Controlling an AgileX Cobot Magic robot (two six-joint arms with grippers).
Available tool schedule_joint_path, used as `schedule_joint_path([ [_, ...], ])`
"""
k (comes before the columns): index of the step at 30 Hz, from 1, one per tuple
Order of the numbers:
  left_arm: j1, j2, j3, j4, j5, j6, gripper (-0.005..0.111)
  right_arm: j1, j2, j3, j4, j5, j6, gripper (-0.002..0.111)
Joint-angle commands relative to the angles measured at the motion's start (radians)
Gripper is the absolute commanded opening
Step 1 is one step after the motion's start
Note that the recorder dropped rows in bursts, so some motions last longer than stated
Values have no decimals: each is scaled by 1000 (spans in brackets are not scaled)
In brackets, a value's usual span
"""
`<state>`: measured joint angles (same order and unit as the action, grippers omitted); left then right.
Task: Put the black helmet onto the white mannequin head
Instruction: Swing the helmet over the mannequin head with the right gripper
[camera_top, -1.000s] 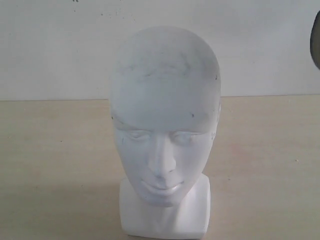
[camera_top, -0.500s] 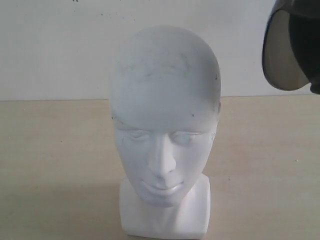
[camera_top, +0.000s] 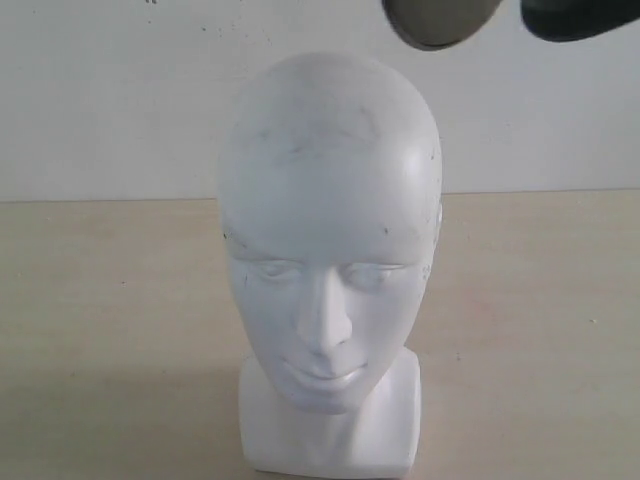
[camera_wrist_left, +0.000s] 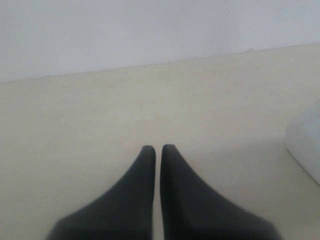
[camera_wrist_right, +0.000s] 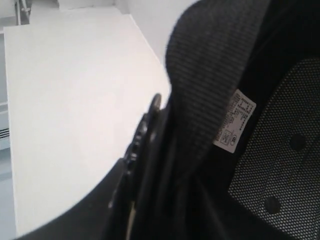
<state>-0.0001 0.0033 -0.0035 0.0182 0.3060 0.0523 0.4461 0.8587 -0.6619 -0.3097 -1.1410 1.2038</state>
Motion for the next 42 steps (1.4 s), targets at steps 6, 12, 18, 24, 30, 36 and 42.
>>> schedule_joint_path([
  [6,3,-3,4,-2,-6,-7,4,296,243,-229,-21,-80,-144,0],
  [12,3,-3,4,-2,-6,-7,4,413,362,-358,-53,-80,-193,0],
  [18,3,-3,4,-2,-6,-7,4,465,430,-377,-11,-80,-212,0],
  [24,3,-3,4,-2,-6,-7,4,465,481,-377,-9,-80,-188,0],
  [30,3,-3,4,-2,-6,-7,4,465,498,-354,22,-80,-176,0],
  [36,3,-3,4,-2,-6,-7,4,465,498,-268,91,-80,-186,0],
  [42,3,-3,4,-2,-6,-7,4,458,498,-219,125,-80,-203,0],
])
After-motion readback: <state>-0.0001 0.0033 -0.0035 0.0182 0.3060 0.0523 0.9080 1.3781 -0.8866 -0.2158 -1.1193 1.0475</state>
